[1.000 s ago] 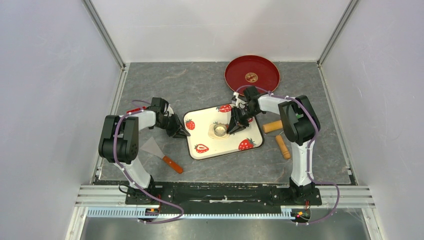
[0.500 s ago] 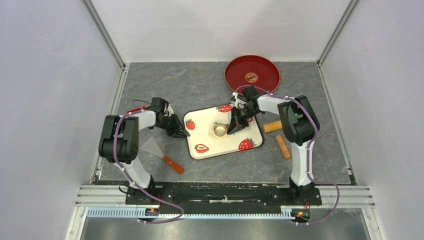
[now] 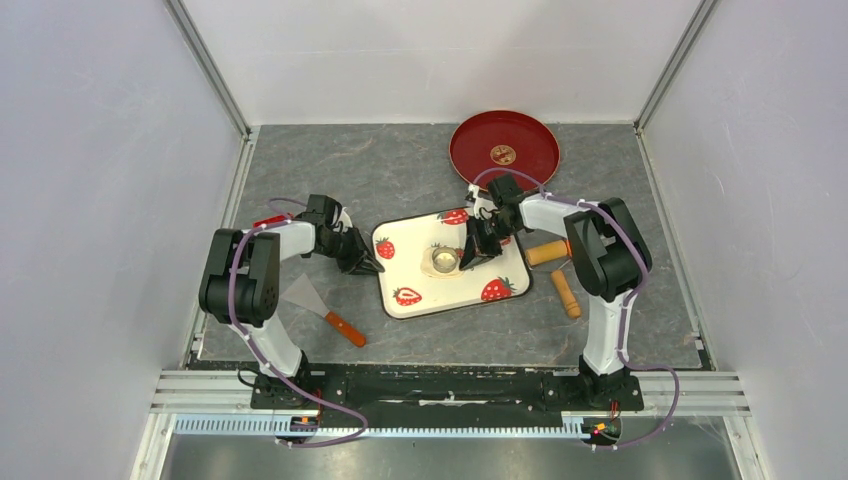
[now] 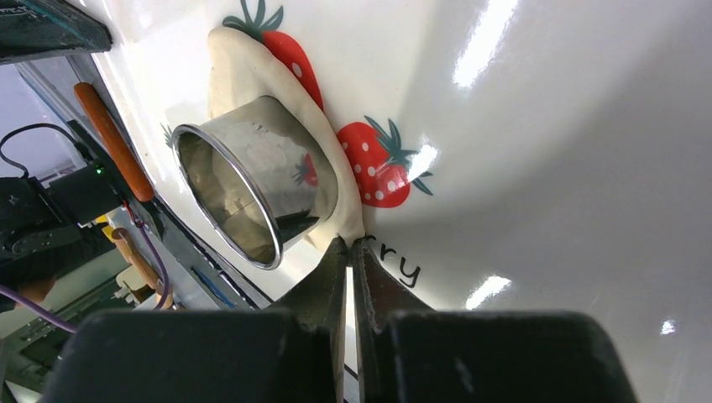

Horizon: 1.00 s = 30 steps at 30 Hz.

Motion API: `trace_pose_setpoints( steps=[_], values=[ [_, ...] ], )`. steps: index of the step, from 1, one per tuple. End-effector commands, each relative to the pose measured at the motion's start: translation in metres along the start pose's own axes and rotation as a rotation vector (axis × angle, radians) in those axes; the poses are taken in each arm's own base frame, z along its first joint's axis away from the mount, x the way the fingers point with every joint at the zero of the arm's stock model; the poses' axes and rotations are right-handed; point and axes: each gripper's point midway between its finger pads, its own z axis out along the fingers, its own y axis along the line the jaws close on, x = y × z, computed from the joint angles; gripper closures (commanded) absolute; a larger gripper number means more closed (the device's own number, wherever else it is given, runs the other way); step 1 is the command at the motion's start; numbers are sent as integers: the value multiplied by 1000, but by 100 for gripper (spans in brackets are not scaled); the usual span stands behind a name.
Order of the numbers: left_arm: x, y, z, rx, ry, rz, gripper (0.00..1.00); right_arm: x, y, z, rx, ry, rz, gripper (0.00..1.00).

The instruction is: Roll out the dumpling wrappers from the dough

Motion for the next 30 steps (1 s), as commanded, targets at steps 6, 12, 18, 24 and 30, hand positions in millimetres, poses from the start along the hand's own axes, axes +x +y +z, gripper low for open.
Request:
trace_pose_setpoints(
  steps=[6, 12, 18, 24, 30],
  values=[
    [4, 20, 13, -66, 3, -16, 98, 11, 10, -12, 7, -2, -29, 97],
    [6, 24, 16, -85, 11, -23, 98, 17, 15, -17, -4, -1, -32, 96],
    [8, 26, 17, -95, 17, -24, 98, 20, 20, -23, -12, -11, -34, 95],
    [9, 28, 18, -111, 23, -17, 98, 29, 14, -24, 15, 4, -30, 95],
    [11, 29, 19, -116, 30, -14, 98, 40, 9, -25, 28, 20, -30, 95]
  ],
)
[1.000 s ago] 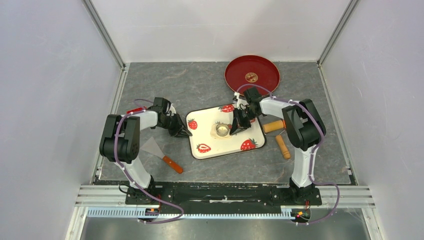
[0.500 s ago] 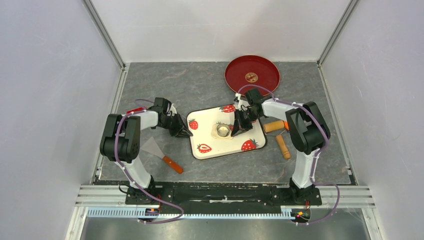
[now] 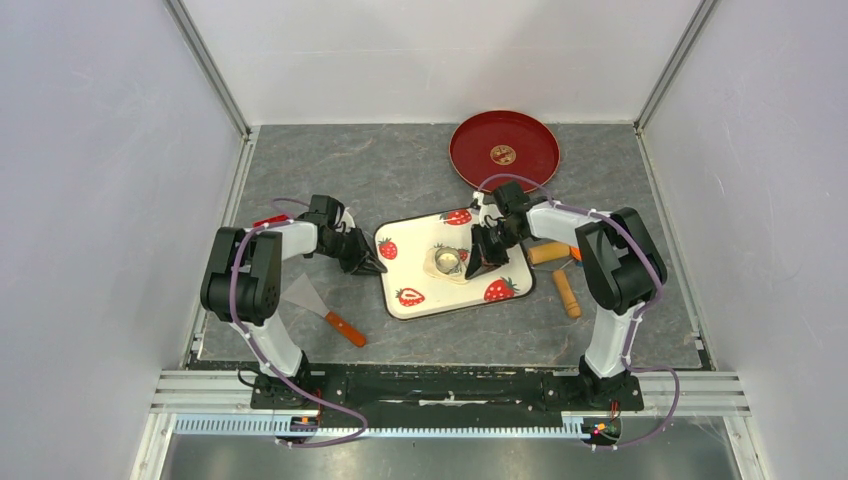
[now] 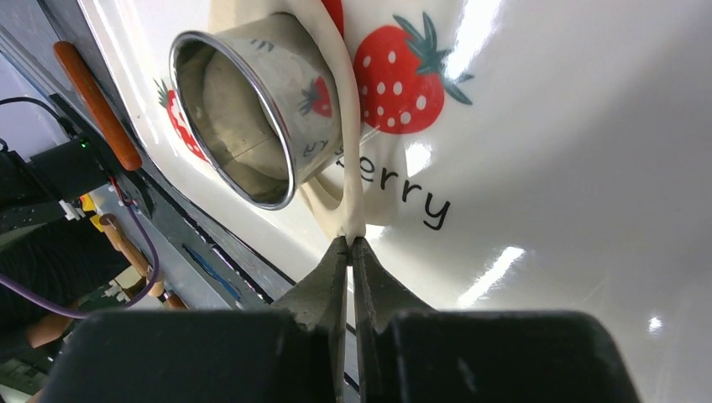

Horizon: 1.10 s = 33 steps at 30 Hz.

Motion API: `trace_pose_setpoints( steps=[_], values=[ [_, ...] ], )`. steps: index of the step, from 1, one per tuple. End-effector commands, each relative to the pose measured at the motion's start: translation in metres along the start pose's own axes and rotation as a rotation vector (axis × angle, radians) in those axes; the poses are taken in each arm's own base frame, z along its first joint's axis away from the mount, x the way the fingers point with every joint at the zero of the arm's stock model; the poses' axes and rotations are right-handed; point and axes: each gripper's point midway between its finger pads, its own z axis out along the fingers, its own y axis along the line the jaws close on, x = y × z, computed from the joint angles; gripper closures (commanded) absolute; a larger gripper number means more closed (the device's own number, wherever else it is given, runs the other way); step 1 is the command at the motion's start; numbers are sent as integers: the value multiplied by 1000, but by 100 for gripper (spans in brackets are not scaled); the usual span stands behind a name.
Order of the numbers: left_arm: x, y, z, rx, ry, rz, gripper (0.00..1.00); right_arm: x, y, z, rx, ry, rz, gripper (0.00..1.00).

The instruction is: Roll out the dumpling wrappers from the dough

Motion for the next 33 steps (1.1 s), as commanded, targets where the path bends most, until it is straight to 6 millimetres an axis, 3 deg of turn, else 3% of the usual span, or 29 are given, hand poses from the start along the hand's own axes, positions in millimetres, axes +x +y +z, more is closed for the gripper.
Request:
trace_pose_setpoints(
  steps=[1, 17, 33],
  values=[
    [7, 31, 15, -130, 11, -23, 98, 15, 5, -11, 12, 20, -20, 95],
    [8, 31, 17, -134, 19, -20, 98, 30, 21, -10, 18, 51, -73, 94],
    [8, 31, 18, -139, 24, -12, 98, 15, 63, -9, -33, 39, -157, 93]
  ],
)
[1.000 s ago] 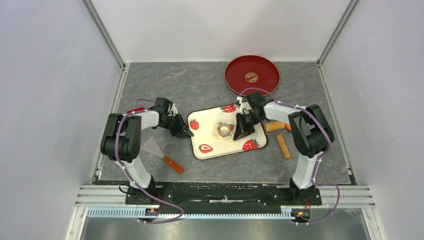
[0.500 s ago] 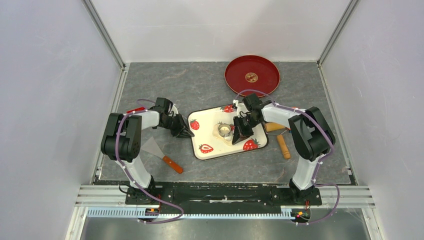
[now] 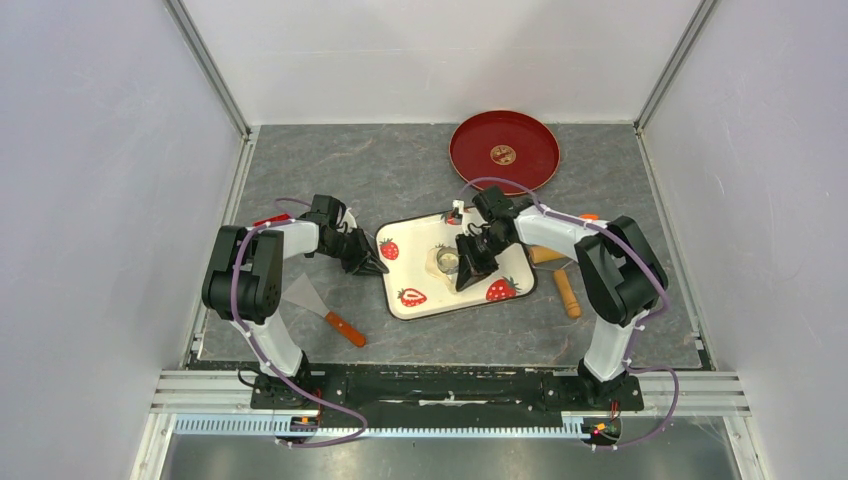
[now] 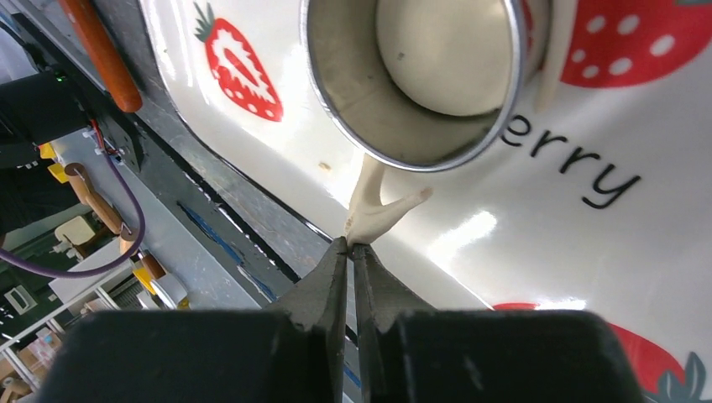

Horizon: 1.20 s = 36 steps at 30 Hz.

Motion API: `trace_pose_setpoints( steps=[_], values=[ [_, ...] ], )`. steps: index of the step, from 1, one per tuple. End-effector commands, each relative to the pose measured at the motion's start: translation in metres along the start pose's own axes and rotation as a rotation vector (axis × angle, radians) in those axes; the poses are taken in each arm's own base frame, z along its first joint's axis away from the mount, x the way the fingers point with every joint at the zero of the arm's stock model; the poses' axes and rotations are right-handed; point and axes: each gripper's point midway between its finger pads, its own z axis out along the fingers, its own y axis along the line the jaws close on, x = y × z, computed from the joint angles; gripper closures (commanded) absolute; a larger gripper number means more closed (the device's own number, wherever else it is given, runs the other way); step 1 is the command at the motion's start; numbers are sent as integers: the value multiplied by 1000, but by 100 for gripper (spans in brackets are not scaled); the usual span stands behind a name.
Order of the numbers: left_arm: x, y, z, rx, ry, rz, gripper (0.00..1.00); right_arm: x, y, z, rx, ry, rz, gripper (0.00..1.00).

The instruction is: Roll out the dumpling wrappers from the dough

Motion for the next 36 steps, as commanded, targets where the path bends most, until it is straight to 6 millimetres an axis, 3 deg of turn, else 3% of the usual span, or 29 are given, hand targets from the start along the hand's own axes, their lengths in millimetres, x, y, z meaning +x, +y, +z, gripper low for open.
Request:
trace_pose_setpoints(
  steps=[1, 7, 16, 21, 24, 32, 36],
  values=[
    [5, 35, 14, -149, 2, -16, 98, -20, 29, -12, -42, -53, -62, 92],
    [5, 35, 14, -148, 3, -14, 98, -37, 45, -9, -59, -58, -89, 92],
    [4, 33, 14, -146, 2, -9, 98, -84, 73, -11, -91, -86, -146, 92],
    [4, 32, 14, -144, 1, -7, 98, -96, 73, -13, -46, -76, -168, 89],
    [3, 32, 15, -145, 1, -6, 98, -89, 57, -19, 48, -75, -181, 77],
    [3, 32, 15, -146, 0, -3, 98, -37, 20, -24, 214, -21, -239, 47],
    [3, 33, 16, -148, 4, -5, 98, -18, 4, -18, 262, -15, -260, 42]
  ],
)
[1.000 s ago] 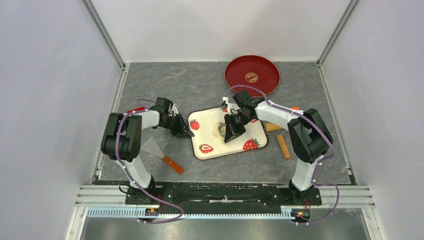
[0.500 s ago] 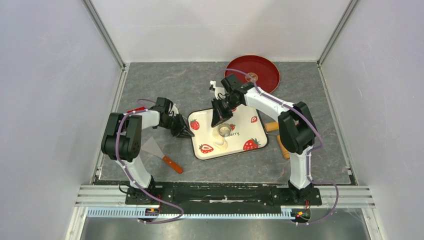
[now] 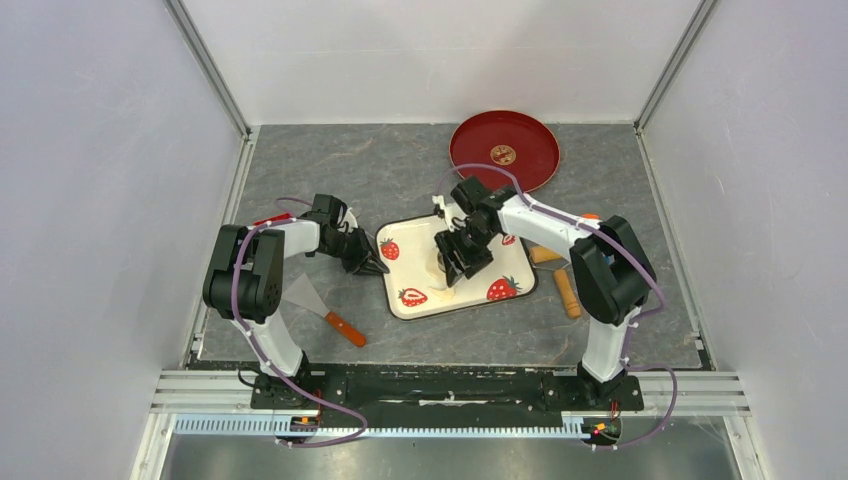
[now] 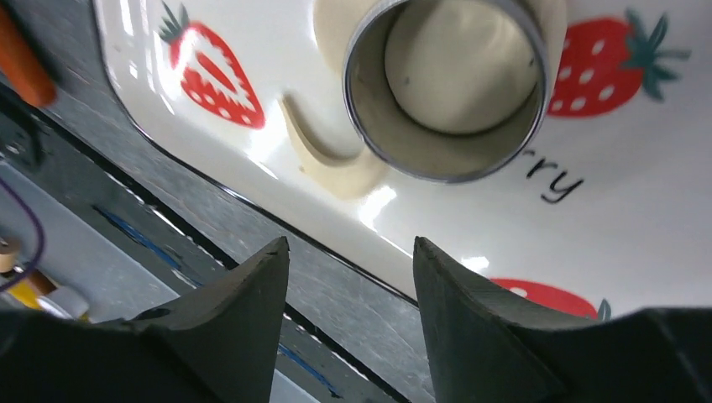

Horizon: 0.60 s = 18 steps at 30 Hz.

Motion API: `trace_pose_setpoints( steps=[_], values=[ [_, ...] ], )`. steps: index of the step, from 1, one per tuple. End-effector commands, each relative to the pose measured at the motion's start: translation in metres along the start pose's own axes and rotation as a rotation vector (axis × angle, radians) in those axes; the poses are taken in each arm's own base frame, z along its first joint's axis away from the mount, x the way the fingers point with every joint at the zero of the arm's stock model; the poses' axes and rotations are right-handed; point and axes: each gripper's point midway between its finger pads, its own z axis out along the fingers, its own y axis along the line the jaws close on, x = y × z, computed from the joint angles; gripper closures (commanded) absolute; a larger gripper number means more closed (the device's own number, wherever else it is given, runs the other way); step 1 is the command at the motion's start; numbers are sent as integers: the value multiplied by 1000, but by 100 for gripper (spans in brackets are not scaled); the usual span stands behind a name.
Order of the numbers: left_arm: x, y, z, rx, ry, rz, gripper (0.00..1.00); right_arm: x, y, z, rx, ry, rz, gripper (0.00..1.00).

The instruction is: Roll out the dumpling wrappers from the dough

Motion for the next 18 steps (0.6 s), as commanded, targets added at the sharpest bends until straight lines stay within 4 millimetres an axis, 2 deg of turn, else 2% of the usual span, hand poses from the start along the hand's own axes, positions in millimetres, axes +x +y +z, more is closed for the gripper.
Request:
trace_pose_setpoints(
  steps=[1, 3, 9, 13, 18],
  values=[
    [3, 34, 15, -143, -3, -6, 98, 12, -9, -1, 75, -49, -77, 42],
    [3, 34, 15, -145, -4, -4, 98, 14, -11, 5, 79, -68, -81, 41],
    [5, 35, 15, -148, -2, -3, 98, 3, -7, 23, 91, -136, -135, 39],
    [6, 36, 15, -151, 0, -4, 98, -3, -11, 34, 113, -137, -149, 39],
    [6, 36, 15, -150, 2, -2, 98, -4, -5, 45, 97, -118, -186, 40]
  ],
)
